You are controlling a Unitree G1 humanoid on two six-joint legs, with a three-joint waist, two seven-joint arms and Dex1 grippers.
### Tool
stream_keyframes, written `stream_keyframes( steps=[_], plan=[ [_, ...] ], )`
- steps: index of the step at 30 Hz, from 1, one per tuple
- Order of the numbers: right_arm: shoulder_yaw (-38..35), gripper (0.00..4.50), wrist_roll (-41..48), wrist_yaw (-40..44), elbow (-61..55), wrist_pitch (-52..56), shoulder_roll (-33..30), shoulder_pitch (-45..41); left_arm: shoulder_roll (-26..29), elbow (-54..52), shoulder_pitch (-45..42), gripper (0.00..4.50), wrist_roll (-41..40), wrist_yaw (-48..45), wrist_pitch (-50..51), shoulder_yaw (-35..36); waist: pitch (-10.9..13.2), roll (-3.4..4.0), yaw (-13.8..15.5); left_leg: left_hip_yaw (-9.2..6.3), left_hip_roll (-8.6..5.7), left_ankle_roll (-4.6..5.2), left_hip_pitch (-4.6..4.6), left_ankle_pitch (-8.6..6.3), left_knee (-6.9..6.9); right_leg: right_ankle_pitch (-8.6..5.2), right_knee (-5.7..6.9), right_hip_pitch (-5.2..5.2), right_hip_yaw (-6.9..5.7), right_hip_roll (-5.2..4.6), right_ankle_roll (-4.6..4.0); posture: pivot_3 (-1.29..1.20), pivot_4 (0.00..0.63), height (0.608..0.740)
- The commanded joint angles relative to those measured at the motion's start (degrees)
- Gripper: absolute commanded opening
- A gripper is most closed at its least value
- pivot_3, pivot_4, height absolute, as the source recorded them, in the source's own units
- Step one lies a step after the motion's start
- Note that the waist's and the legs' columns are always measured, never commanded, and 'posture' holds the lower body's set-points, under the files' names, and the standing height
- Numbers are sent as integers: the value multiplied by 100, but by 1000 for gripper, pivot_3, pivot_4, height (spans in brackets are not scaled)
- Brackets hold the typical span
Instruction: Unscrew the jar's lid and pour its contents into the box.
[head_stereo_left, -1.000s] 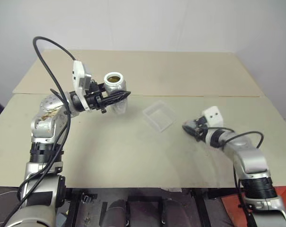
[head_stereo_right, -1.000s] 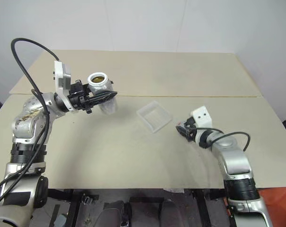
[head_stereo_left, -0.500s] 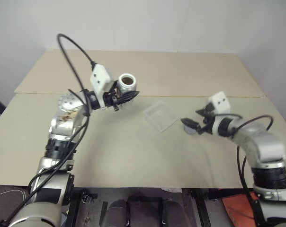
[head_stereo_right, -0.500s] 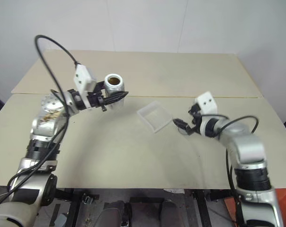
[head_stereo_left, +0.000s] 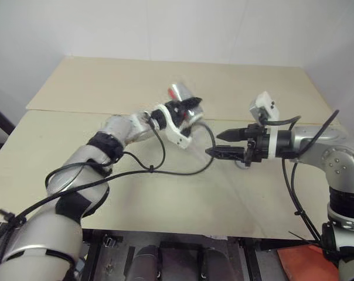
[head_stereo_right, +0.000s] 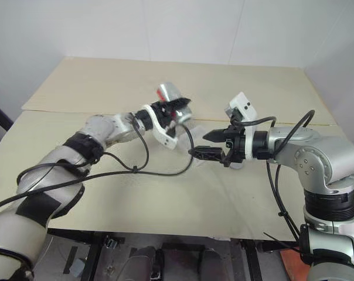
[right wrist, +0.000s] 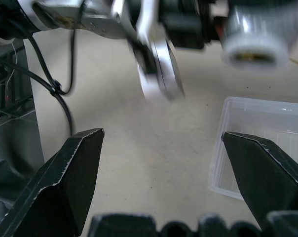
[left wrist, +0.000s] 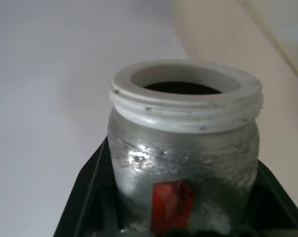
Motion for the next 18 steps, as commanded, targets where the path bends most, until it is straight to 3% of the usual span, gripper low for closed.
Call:
stream_keyframes(
  steps=[1, 9, 13, 18],
  plan=[
    [-304, 4466, 216, -176, -204, 84, -34, -130, -453, 606, -486, 1992, 756, 719, 634, -639, 1, -1, 1, 5, 0, 0, -5, 0, 1, 0, 1, -5, -1, 0, 0, 0, 150, 740],
    [-797, 4466, 631, -656, -566, 260, 53, 131, -1066, 1397, -837, 1992, 918, 974, 1184, -1037, 1, -2, -26, 5, 3, -3, -49, 2, 13, 0, 22, -58, 6, 0, 0, 0, 150, 740],
    [-978, 4466, 799, -845, -695, 319, 36, 289, -977, 1421, -818, 1992, 775, 990, 1029, -985, 2, -3, -37, 3, 3, -3, -49, 2, 15, 0, 25, -58, 6, -1, 0, 0, 150, 740],
    [-952, 4466, 829, -950, -707, 247, -42, 345, -640, 1347, -707, 1992, -127, 490, 359, -280, 2, -3, -50, 0, 4, -3, -49, 2, 18, 1, 29, -59, 7, -4, -1, 0, 150, 740]
  ],
)
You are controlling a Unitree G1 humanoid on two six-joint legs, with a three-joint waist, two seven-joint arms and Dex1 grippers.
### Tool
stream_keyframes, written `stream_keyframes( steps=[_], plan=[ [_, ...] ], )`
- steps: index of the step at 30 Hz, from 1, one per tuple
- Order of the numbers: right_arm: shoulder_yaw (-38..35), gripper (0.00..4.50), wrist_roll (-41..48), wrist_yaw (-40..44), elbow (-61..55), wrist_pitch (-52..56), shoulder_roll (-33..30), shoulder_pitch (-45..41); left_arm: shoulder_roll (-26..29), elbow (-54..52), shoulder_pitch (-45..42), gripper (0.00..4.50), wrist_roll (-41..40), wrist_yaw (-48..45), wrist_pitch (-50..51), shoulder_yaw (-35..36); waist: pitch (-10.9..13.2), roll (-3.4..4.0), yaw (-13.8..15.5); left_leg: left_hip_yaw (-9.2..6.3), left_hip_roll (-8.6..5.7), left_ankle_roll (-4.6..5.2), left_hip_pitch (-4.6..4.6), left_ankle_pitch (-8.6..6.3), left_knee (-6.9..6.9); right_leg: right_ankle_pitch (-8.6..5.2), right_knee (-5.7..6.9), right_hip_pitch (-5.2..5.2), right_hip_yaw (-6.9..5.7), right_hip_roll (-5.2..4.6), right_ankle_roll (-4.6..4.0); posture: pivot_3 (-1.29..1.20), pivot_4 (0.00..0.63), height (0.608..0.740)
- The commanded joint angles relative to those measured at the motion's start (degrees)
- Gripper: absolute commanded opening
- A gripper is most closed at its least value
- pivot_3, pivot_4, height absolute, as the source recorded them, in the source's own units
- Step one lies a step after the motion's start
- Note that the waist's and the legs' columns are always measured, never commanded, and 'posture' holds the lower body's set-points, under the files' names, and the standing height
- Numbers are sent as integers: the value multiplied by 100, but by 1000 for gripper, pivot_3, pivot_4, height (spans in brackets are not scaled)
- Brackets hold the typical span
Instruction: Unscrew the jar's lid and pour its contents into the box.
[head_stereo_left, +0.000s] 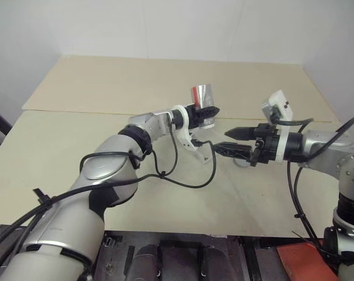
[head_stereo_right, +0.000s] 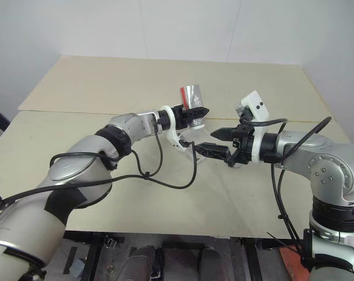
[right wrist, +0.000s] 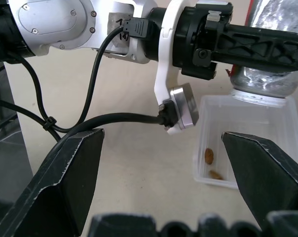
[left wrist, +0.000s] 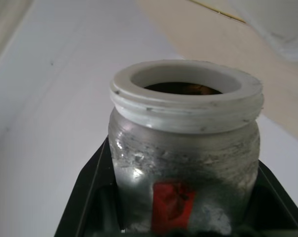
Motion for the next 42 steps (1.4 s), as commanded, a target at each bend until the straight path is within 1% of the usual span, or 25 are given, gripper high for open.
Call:
stream_keyframes(
  steps=[1, 3, 4, 5, 7, 9, 11, 12, 13, 15, 18, 21, 23, 24, 27, 31, 36, 38, 40, 41, 42],
  plan=[
    [-169, 4466, 127, -36, -214, -134, -113, 10, 329, -117, 32, 1992, -904, -451, -565, 716, 0, 0, -9, 0, 0, 0, 0, 0, 0, 0, 0, 0, 0, 0, 0, 0, 150, 740],
    [-121, 4466, 52, 29, -218, -257, -171, 35, 583, -183, 244, 1992, -1743, -1100, -1009, 1392, 0, 0, -24, -1, 1, 0, 0, 0, 0, 0, 0, 0, -1, -1, 0, 0, 150, 740],
    [-88, 4466, 7, 69, -225, -330, -207, 49, 748, -264, 343, 1992, -2046, -1223, -1317, 1635, 0, 1, -45, 0, 1, 0, 0, 0, -1, 0, 0, 0, 0, -3, 0, 0, 150, 740],
    [-69, 4466, -23, 108, -219, -402, -228, 62, 843, -331, 529, 1992, -2664, -1749, -1517, 2117, 0, 1, -52, 0, 6, -1, 0, 0, -1, 0, 0, -1, 0, -5, 0, 0, 150, 740],
    [-37, 4466, -39, 171, -194, -516, -273, 92, 982, -543, 856, 1992, -3539, -2357, -1721, 2814, -1, 1, -55, 0, 6, -2, 1, 1, 0, 0, 3, -2, -1, -6, -1, 0, 150, 740],
    [49, 4466, -81, 236, -135, -623, -312, 78, 872, -794, 1295, 1992, -4902, -3458, -1718, 3747, -1, 2, -55, 0, 6, -3, 1, 2, 4, 1, 4, -2, -3, -7, -1, 0, 150, 740],
    [150, 4466, -110, 294, -78, -713, -310, 49, 661, -1296, 1789, 1992, -6409, -4776, -1051, 4726, -1, 2, -33, -3, 6, -7, 0, 5, 14, 1, 6, 4, -8, -9, 0, 0, 150, 740],
    [198, 4466, -128, 308, -62, -753, -304, 42, 603, -1714, 2065, 1992, -7051, -5407, -517, 5092, -1, 2, -32, -5, 8, -7, -1, 5, 23, 1, 5, 9, -13, -9, 0, 0, 150, 740],
    [230, 4466, -150, 316, -64, -806, -295, 49, 561, -2154, 2341, 1992, -7562, -5818, -92, 5366, -1, 2, -43, -6, 7, -5, -1, 3, 31, 1, 6, 13, -13, -10, 1, 0, 150, 740],
    [270, 4466, -197, 298, -58, -912, -265, 56, 553, -3157, 2873, 1992, -8324, -6416, 1010, 5720, -2, 3, -77, -5, 8, -4, -2, 3, 43, 3, 7, 15, -7, -8, 4, 0, 150, 740],
    [323, 4466, -274, 270, -47, -1039, -229, 87, 625, -4640, 3711, 1992, -9041, -6859, 2400, 5972, -3, 5, -123, -7, 8, -3, -2, 2, 48, 4, 8, 17, -1, -3, 6, 0, 150, 740],
    [404, 4466, -319, 279, -67, -1075, -230, 126, 630, -5628, 4398, 1992, -9397, -6971, 3105, 6107, -3, 5, -138, -11, 10, -2, 0, 2, 48, 4, 11, 17, 2, 3, 6, 0, 150, 740],
    [432, 4466, -300, 248, -97, -1072, -191, 137, 546, -6003, 4694, 1992, -9618, -6951, 3416, 6233, -3, 5, -128, -11, 10, -1, 5, 1, 49, 4, 13, 22, 3, 3, 6, 0, 150, 740],
    [437, 4466, -286, 242, -112, -1070, -182, 145, 524, -6105, 4806, 1992, -9591, -6925, 3415, 6227, -3, 5, -116, -13, 9, 1, 7, 0, 49, 5, 13, 23, 2, 3, 6, 0, 150, 740],
    [470, 4466, -274, 227, -118, -1060, -144, 132, 376, -6099, 5041, 1992, -9409, -6848, 3104, 6169, -3, 5, -64, -14, 6, 3, 19, -1, 49, 7, 6, 34, 2, 1, 7, 0, 150, 740],
    [482, 4466, -252, 224, -146, -1050, -111, 123, 278, -5945, 5219, 1992, -9137, -6895, 2794, 5985, -3, 5, -54, -12, 7, 13, 88, -8, 46, 6, -19, 101, 3, 1, 6, 0, 150, 740],
    [545, 4466, -230, 221, -208, -1030, -77, 123, 170, -5552, 5204, 1992, -8868, -6812, 2500, 5944, -3, 6, -53, -12, 7, 11, 94, -7, 47, 7, -9, 100, 9, 1, 4, 0, 150, 740],
    [581, 4500, -191, 213, -257, -1009, -46, 125, 176, -5485, 5225, 2712, -8868, -6855, 2547, 5974, -4, 7, -53, -12, 7, 11, 94, -7, 47, 8, -9, 99, 11, 1, 4, 0, 150, 740],
    [620, 4500, -192, 183, -294, -991, -29, 134, 218, -5529, 5287, 3231, -8889, -6930, 2649, 5983, -4, 6, -56, -11, 7, 12, 94, -7, 47, 8, -8, 98, 13, 1, 4, 0, 150, 740],
    [634, 4500, -198, 176, -302, -990, -30, 139, 235, -5578, 5322, 3615, -8895, -6963, 2665, 5984, -4, 6, -57, -11, 8, 11, 94, -7, 47, 8, -8, 97, 12, 1, 4, 0, 150, 740],
    [641, 4500, -195, 175, -301, -987, -31, 139, 278, -5663, 5361, 3822, -8915, -7025, 2740, 5981, -4, 7, -56, -11, 8, 11, 94, -7, 47, 8, -8, 97, 12, 1, 4, 0, 150, 740]
  ],
)
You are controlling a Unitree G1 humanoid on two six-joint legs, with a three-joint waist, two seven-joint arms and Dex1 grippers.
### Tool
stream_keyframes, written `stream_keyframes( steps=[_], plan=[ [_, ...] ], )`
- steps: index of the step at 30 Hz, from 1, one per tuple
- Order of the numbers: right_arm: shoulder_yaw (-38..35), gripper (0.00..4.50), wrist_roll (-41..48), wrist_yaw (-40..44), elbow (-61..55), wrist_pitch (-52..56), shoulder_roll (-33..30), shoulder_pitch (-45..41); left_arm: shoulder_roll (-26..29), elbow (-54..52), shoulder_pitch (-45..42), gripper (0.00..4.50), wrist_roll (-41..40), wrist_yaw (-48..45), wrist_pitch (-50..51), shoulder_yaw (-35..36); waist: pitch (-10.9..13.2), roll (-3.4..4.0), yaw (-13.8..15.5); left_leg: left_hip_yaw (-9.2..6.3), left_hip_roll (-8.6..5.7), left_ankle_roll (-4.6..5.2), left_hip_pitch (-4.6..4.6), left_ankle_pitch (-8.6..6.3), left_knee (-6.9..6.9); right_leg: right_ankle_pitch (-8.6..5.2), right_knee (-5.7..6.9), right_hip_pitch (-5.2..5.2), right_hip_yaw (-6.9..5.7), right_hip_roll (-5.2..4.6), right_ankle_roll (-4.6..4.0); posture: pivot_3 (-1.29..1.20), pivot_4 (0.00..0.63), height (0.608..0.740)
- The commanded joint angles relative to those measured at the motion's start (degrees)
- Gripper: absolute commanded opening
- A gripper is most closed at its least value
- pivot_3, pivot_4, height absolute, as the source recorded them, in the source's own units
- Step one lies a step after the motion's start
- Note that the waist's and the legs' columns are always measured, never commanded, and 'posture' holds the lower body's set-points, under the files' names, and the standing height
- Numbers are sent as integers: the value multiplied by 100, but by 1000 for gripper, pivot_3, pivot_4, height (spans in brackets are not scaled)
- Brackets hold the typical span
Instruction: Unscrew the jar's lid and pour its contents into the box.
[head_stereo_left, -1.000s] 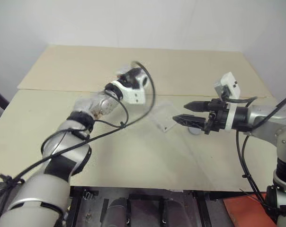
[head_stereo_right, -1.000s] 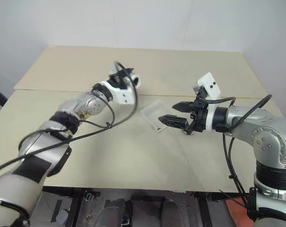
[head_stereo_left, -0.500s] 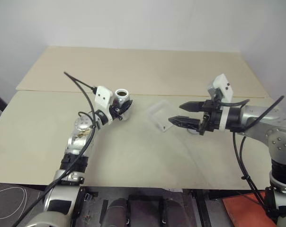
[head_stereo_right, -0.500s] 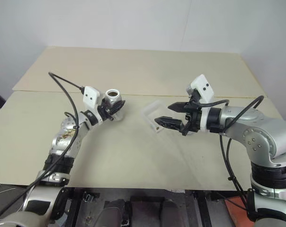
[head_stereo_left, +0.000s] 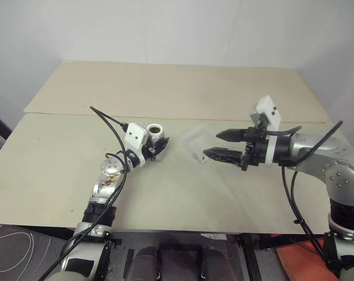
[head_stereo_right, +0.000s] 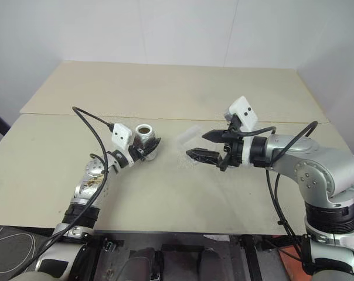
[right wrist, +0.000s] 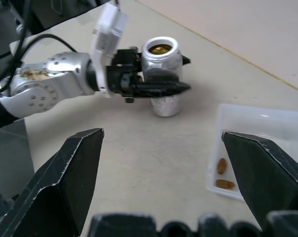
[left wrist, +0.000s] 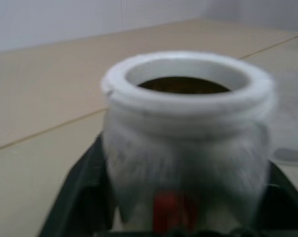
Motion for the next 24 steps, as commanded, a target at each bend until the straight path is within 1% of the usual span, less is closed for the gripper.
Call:
stream_keyframes(
  steps=[1, 2, 4, 6, 8, 10, 11, 13, 16, 18, 20, 22, 24],
  plan=[
    [-71, 4500, 68, -47, -185, -77, -10, -51, 157, -346, 110, 4240, -3, -159, 76, 11, 0, 0, 0, 0, 0, 0, 0, 0, 0, 0, 0, 0, 0, -1, 0, 0, 150, 740],
    [-59, 4500, 73, -36, -179, -74, -11, -53, 224, -472, 166, 4447, -19, -203, 145, 28, 0, 0, -4, 0, 1, 0, 0, 0, 0, 0, -1, 0, 0, -1, 0, 0, 150, 740],
    [-35, 4500, 70, -27, -165, -70, -8, -51, 396, -762, 300, 4447, -38, -294, 256, 67, 0, 0, -7, 0, 2, 0, -1, 0, -1, 0, 0, -2, 1, -1, 0, 0, 150, 740],
    [-11, 4500, 74, -14, -133, -37, -19, -53, 721, -1173, 475, 4447, -87, -528, 438, 98, 0, 0, -16, 0, 4, 0, -1, 0, -1, 0, -1, -2, 0, 0, 0, 0, 150, 740],
    [7, 4500, 77, -2, -148, -34, -20, -25, 1116, -1640, 649, 4447, -306, -902, 799, 163, 0, 0, -27, 0, 5, 0, -1, 0, -2, 0, 0, -4, 3, -1, 0, 0, 150, 740],
    [15, 4500, 25, 47, -199, -93, -86, 99, 1859, -2287, 987, 4447, -560, -1465, 1064, 415, -1, 1, -43, 0, 7, 0, 0, 0, -4, -1, 0, -5, 3, -2, -1, 0, 150, 740],
    [1, 4500, 0, 70, -220, -122, -126, 155, 2294, -2562, 1181, 4447, -822, -1867, 1241, 626, -1, 2, -64, 1, 10, -1, 0, -1, -7, 0, -3, -6, 2, 0, -1, 0, 150, 740],
    [-43, 4500, -46, 141, -247, -194, -237, 218, 2975, -2892, 1508, 4447, -1353, -2532, 1453, 1115, -1, 2, -93, 2, 11, -1, 1, -1, -17, -2, -7, -8, 4, -2, -4, 0, 150, 740],
    [-44, 4500, -137, 285, -288, -356, -420, 242, 3667, -3065, 1912, 4447, -2347, -3536, 1783, 2003, 0, 3, -111, 3, 10, -4, 2, 1, -22, -5, -5, -13, 3, -10, -7, 0, 150, 740],
    [-42, 4500, -311, 512, -331, -647, -650, 370, 3981, -3220, 2209, 4447, -2927, -3888, 2173, 2656, 1, 5, -105, 3, 11, -5, 3, 1, -22, -6, -9, -11, -2, -10, -8, 0, 150, 740],
    [-34, 4500, -393, 669, -332, -869, -756, 404, 4185, -3284, 2434, 4447, -3298, -4102, 2463, 3163, 1, 5, -103, 3, 9, -5, 4, 1, -25, -8, -14, -9, -4, -13, -6, 0, 150, 740],
    [-27, 4500, -515, 843, -275, -1202, -800, 493, 4242, -3464, 2631, 4447, -3455, -4017, 2625, 3515, 1, 5, -109, 3, 9, -5, 6, 1, -27, -9, -14, -8, -5, -11, -6, 0, 150, 740],
    [-18, 4500, -691, 944, -267, -1596, -740, 652, 4173, -3728, 2893, 4447, -3514, -3797, 2768, 3840, 1, 5, -108, 4, 9, -7, 12, 2, -31, -9, -13, -4, -4, -9, -6, 0, 150, 740]
  ],
)
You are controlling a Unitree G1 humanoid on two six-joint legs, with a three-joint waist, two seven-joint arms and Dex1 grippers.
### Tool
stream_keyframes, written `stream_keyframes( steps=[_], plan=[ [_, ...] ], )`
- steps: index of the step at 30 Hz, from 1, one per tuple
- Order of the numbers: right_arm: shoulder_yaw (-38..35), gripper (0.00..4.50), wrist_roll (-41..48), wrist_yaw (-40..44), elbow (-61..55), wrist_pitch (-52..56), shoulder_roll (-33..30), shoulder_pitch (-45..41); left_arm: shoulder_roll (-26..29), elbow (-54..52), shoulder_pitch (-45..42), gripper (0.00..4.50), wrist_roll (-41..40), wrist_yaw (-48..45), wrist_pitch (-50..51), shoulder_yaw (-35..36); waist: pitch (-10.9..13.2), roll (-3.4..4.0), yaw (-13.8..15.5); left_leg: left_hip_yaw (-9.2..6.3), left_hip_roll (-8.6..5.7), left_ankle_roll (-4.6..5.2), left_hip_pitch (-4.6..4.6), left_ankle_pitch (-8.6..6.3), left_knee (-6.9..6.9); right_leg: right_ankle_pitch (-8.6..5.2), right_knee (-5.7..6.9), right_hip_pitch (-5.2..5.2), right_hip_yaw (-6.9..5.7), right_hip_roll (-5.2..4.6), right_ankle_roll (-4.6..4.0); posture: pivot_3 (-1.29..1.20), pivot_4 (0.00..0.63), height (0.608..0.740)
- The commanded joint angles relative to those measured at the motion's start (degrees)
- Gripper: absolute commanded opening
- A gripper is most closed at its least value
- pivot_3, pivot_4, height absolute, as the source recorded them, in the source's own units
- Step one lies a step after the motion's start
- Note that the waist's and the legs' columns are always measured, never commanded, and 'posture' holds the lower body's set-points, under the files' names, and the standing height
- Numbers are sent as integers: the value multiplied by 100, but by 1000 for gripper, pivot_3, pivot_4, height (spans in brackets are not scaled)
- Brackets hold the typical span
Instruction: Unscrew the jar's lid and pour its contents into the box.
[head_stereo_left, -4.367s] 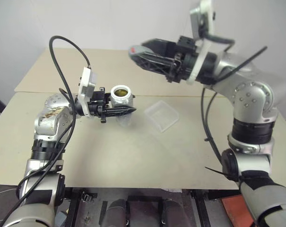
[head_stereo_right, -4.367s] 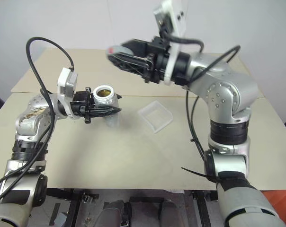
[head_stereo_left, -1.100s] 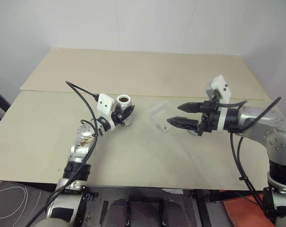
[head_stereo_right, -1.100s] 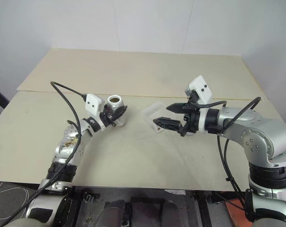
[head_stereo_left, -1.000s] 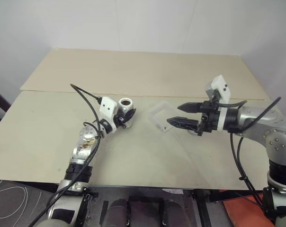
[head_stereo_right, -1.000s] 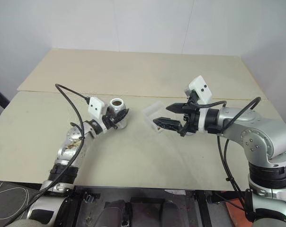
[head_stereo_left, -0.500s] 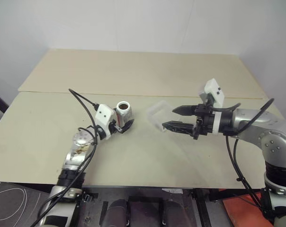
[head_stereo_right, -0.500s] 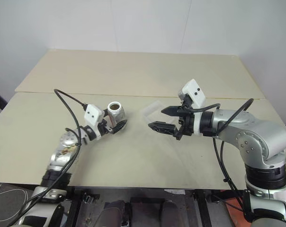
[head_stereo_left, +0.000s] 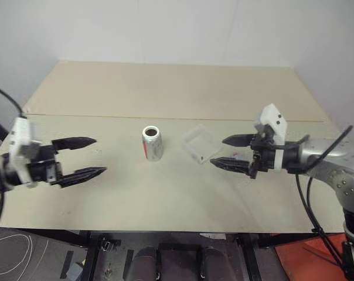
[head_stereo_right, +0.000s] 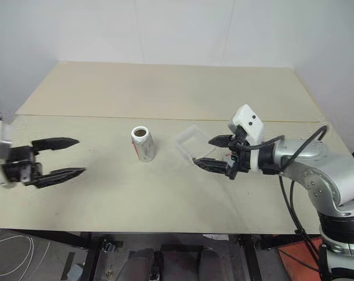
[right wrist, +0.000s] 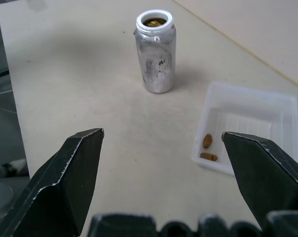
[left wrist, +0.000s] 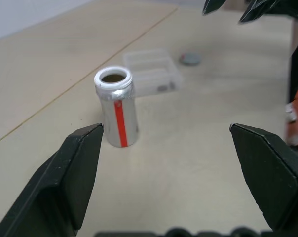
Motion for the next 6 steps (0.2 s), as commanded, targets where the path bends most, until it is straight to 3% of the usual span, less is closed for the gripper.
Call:
stream_keyframes(
  steps=[1, 6],
  plan=[
    [-133, 4500, -250, 169, -123, -718, 29, 170, -10, -566, 383, 4447, -242, 259, 265, 657, 0, 0, -6, 0, 0, 0, 0, 0, -1, 0, -1, 0, 0, 1, 0, 0, 150, 740],
    [-98, 4500, -267, 383, 70, -1076, 191, 111, -143, -1112, 771, 4447, -383, 644, 496, 876, 0, 0, -18, 5, 1, -5, 3, 3, -7, 0, 2, -2, 7, 3, 0, 0, 150, 740]
  ],
)
